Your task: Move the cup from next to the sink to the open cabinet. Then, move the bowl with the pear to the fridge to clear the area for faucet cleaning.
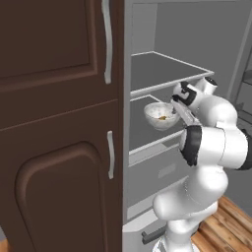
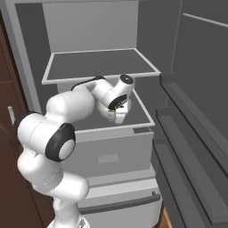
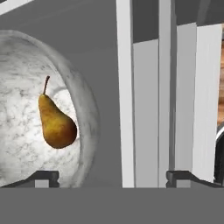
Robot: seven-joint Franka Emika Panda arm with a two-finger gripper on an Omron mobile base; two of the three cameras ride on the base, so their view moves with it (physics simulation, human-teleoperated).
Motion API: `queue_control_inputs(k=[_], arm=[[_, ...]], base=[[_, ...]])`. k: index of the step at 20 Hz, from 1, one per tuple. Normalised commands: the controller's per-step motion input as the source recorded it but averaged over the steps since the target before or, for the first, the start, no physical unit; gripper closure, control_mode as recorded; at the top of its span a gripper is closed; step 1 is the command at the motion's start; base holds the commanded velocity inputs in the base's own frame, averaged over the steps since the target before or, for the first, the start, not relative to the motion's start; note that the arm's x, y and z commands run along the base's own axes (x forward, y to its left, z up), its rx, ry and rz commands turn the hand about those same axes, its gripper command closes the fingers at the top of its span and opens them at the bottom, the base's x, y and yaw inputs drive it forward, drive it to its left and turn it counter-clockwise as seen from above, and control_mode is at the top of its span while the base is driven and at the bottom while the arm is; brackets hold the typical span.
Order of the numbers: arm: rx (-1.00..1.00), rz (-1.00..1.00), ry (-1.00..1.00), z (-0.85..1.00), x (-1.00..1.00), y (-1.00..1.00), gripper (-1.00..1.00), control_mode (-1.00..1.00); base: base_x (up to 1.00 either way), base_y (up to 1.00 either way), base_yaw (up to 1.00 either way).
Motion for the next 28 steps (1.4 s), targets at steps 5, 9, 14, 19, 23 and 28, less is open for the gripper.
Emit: queue_control_inputs(k=[5, 9, 14, 19, 23, 28], arm=[[0.00, -0.01, -0.28, 0.69, -0.89, 0.00, -1.00, -1.00], [0.00, 0.00, -0.38, 0.24, -1.00, 0.00, -1.00, -1.00], [0.00, 0.00, -0.35, 0.00, -1.00, -0.03, -1.00, -1.00], [-0.04, 0.01, -0.49, 0.31, -1.00, 0.00, -1.00, -1.00], [-0.06, 0.08, -0.32, 0.49, -0.84, 0.20, -1.00, -1.00], [-0.02, 0.03, -0.03, 0.10, -0.13, 0.08, -1.00, 1.00]], base=[[0.00, 0.00, 0.00], [0.00, 0.00, 0.00], [0.00, 0.00, 0.00], [0.00, 0.00, 0.00], [0.00, 0.00, 0.00], [-0.64, 0.27, 0.11]])
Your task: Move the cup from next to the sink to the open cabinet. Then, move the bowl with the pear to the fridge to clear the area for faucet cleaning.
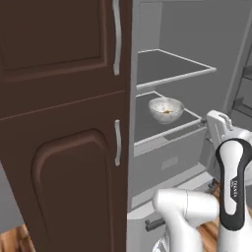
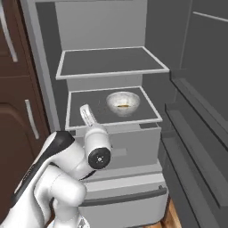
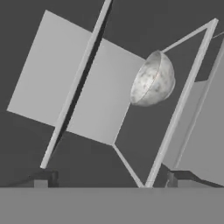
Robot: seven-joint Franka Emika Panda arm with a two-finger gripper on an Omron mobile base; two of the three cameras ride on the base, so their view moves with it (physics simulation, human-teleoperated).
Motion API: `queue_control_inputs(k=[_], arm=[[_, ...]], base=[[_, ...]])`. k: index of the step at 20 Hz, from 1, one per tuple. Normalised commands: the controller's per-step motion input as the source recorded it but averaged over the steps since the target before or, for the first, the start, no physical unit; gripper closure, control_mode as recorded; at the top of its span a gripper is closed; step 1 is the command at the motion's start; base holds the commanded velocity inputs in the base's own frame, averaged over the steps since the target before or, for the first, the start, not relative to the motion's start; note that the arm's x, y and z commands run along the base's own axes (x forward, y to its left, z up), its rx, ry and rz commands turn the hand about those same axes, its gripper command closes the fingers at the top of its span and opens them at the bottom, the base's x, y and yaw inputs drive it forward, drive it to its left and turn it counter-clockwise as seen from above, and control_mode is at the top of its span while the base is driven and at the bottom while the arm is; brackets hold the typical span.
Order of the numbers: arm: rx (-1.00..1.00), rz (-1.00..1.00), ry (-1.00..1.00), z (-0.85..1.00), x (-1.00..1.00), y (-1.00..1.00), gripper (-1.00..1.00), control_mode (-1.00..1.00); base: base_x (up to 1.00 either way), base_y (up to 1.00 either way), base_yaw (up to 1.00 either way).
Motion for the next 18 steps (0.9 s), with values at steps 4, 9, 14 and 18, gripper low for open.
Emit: queue_control_inputs(k=[4, 9, 14, 18], arm=[[0.00, 0.00, 0.00, 0.00, 0.00, 0.00, -1.00, 1.00], [0.00, 0.00, 0.00, 0.00, 0.00, 0.00, -1.00, 1.00], [0.00, 0.00, 0.00, 0.00, 0.00, 0.00, -1.00, 1.00], [0.00, 0.00, 0.00, 0.00, 0.00, 0.00, -1.00, 1.00]], base=[[-0.99, 0.19, 0.10], [-1.00, 0.05, -0.12], [-1.00, 0.00, -0.55], [-0.93, 0.00, -0.72]])
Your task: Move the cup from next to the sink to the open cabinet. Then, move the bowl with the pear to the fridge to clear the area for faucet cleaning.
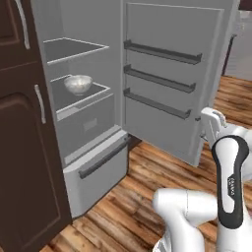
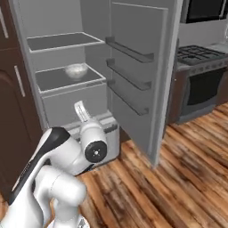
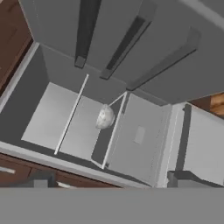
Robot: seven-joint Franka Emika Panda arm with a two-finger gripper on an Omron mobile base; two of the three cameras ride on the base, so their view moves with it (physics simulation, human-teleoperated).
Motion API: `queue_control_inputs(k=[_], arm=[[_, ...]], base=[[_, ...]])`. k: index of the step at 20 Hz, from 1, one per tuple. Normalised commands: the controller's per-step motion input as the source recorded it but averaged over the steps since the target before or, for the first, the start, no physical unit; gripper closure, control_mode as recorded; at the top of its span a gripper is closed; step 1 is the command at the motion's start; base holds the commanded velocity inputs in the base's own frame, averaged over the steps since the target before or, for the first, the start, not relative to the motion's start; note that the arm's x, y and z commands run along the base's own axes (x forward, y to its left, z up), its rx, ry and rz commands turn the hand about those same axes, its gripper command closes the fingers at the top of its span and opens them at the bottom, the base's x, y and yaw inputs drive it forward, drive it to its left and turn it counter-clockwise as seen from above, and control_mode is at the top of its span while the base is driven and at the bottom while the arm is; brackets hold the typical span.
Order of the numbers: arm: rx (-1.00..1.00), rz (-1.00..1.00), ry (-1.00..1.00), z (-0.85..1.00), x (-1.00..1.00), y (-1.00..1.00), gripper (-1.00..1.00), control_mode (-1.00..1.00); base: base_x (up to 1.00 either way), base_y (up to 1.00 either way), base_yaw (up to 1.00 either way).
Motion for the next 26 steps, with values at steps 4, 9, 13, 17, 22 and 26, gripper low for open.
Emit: queue_control_inputs(k=[4, 9, 13, 17, 22, 26], arm=[[0.00, 0.00, 0.00, 0.00, 0.00, 0.00, -1.00, 1.00], [0.00, 0.00, 0.00, 0.00, 0.00, 0.00, -1.00, 1.00], [0.00, 0.00, 0.00, 0.00, 0.00, 0.00, -1.00, 1.00], [0.00, 0.00, 0.00, 0.00, 0.00, 0.00, -1.00, 1.00], [0.00, 0.00, 0.00, 0.00, 0.00, 0.00, -1.00, 1.00], [0.00, 0.00, 0.00, 0.00, 0.00, 0.00, -1.00, 1.00]], base=[[-0.86, 0.00, -0.75], [-0.57, -0.14, -0.79], [-0.08, -0.53, -0.78], [0.50, -0.41, -0.58], [1.00, 0.00, -0.17], [1.00, 0.16, -0.05]])
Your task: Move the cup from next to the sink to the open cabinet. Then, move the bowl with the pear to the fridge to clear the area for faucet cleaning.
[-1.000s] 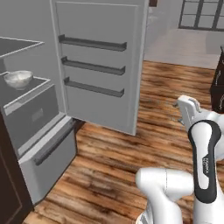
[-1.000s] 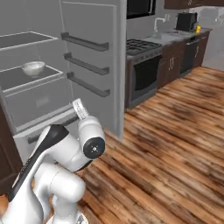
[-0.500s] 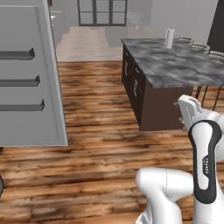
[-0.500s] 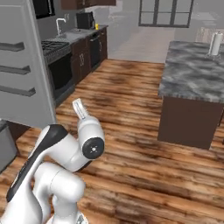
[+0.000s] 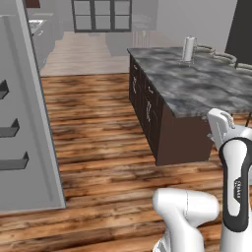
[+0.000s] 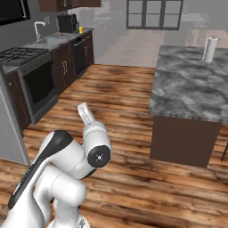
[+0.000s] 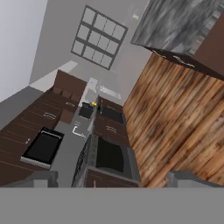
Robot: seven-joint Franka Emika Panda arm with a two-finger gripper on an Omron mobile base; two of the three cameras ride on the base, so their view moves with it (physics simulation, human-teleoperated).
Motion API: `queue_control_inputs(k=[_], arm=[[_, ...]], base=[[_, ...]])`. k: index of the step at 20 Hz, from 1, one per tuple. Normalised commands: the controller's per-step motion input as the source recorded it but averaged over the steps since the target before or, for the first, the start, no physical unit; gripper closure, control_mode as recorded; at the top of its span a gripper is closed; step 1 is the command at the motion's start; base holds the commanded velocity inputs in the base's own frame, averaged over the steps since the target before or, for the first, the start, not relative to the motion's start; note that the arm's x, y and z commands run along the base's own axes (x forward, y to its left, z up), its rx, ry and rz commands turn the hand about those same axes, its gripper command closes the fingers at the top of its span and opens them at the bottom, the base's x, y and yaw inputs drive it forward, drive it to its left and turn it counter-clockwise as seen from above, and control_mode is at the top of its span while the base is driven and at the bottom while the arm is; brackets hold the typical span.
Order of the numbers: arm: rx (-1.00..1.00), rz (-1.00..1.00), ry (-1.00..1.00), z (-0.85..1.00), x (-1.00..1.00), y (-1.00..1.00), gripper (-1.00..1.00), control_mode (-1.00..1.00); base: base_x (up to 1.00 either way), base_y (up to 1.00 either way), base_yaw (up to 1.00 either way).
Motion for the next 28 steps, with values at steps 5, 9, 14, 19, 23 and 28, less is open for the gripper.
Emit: queue_control_inputs(k=[5, 9, 14, 19, 23, 28], arm=[[0.00, 0.00, 0.00, 0.00, 0.00, 0.00, -1.00, 1.00], [0.00, 0.00, 0.00, 0.00, 0.00, 0.00, -1.00, 1.00], [0.00, 0.00, 0.00, 0.00, 0.00, 0.00, -1.00, 1.00], [0.00, 0.00, 0.00, 0.00, 0.00, 0.00, -1.00, 1.00], [0.00, 0.00, 0.00, 0.00, 0.00, 0.00, -1.00, 1.00], [0.00, 0.00, 0.00, 0.00, 0.00, 0.00, -1.00, 1.00]], base=[[1.00, 0.14, 0.07], [1.00, 0.00, 0.11], [0.55, 0.12, 0.30], [0.58, 0.05, 0.25], [0.85, 0.22, 0.17], [1.00, 0.10, 0.05]])
